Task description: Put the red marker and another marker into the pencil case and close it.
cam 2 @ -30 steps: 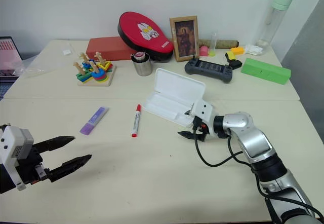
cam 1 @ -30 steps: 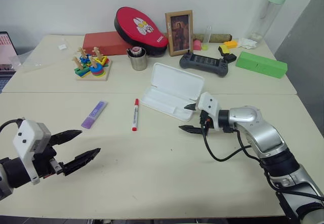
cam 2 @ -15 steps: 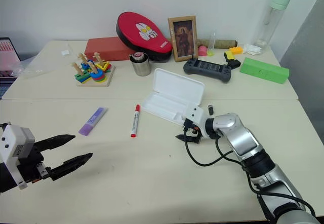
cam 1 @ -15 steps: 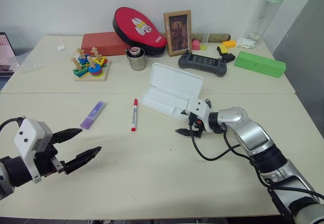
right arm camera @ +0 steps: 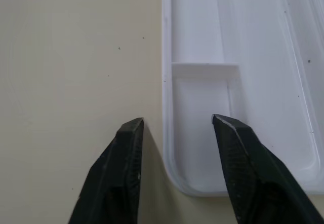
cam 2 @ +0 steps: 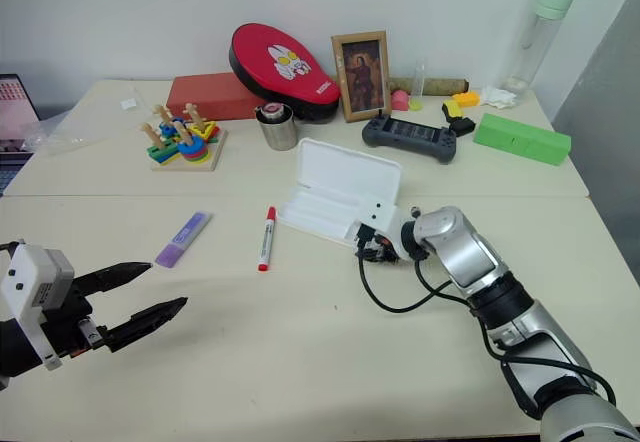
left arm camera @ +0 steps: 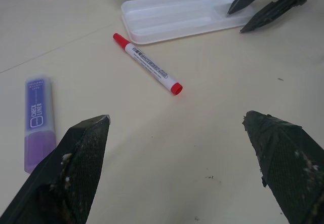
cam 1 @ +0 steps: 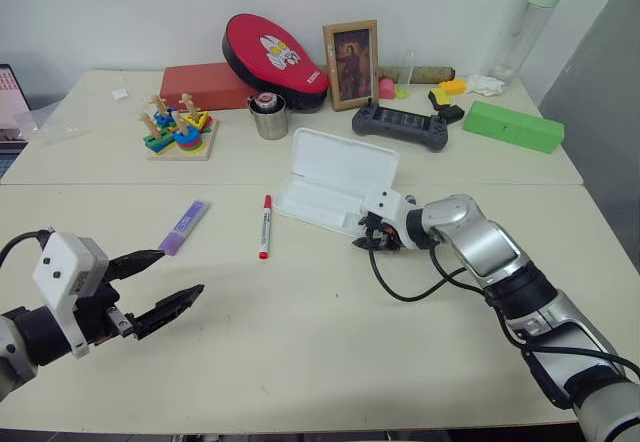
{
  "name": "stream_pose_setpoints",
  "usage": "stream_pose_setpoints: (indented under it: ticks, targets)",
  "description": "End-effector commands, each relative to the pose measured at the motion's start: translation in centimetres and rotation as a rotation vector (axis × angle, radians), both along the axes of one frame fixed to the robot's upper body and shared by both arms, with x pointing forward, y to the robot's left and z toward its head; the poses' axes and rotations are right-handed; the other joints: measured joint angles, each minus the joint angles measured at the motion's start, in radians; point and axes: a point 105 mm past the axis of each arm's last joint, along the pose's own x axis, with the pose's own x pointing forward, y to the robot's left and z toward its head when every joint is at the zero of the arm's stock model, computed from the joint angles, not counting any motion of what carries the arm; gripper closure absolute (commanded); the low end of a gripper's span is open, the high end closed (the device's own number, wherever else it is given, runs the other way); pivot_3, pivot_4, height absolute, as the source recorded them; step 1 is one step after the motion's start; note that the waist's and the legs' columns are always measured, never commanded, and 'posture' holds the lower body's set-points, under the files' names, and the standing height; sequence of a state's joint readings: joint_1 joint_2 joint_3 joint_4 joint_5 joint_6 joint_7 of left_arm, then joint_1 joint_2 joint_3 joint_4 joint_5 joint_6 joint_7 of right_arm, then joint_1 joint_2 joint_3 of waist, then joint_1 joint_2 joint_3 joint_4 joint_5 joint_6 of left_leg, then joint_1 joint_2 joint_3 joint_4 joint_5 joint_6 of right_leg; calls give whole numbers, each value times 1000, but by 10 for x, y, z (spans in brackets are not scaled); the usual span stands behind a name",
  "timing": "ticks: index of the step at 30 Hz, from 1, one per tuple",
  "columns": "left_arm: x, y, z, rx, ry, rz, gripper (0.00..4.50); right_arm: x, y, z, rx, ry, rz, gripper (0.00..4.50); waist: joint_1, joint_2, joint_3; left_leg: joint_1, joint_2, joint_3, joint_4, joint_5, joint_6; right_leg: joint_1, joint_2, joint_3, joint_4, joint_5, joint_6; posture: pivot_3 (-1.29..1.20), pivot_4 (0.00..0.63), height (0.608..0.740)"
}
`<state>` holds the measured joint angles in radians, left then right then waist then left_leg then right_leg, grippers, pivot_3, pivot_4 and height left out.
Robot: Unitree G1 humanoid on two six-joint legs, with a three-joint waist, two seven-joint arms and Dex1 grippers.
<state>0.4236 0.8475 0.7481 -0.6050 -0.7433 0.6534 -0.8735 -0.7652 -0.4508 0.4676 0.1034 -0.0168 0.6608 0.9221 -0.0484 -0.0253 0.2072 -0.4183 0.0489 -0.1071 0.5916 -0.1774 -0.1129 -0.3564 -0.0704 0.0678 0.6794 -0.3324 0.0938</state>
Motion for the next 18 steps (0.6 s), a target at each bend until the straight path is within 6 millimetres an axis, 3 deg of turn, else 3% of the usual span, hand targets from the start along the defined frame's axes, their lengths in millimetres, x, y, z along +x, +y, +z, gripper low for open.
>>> stream_pose_setpoints:
  ticks: [1, 3, 5, 14, 18]
  targets:
    - [-1, -6, 4, 6, -21, -14, 0, -3, -1, -4, -27, 26, 20, 3477, 0, 0, 0, 0, 0, 0, 0, 0, 0, 0, 0, 0, 0, 0, 0, 0, 150, 740]
    - [-1, -6, 5, 6, -23, -11, 0, -4, -1, -4, -30, 28, 26, 4140, 0, 0, 0, 0, 0, 0, 0, 0, 0, 0, 0, 0, 0, 0, 0, 0, 150, 740]
    - [0, -6, 6, 4, -28, -9, 0, -6, -1, -5, -40, 33, 41, 4441, 0, 0, 0, 0, 0, 0, 0, 0, 0, 0, 0, 0, 0, 0, 0, 0, 150, 740]
    - [3, -7, 8, -7, -40, -4, 0, -17, -3, 3, -28, 14, 120, 4441, 1, -1, 0, 0, 0, 0, 0, 0, 0, 0, 0, 0, 0, 0, 0, 0, 150, 740]
    - [3, -7, 8, -5, -39, -4, 0, -36, -11, 12, -30, -9, 212, 4441, 2, -1, 0, 0, 0, 0, -1, 0, 0, 0, 0, 0, 0, 0, 0, 0, 150, 740]
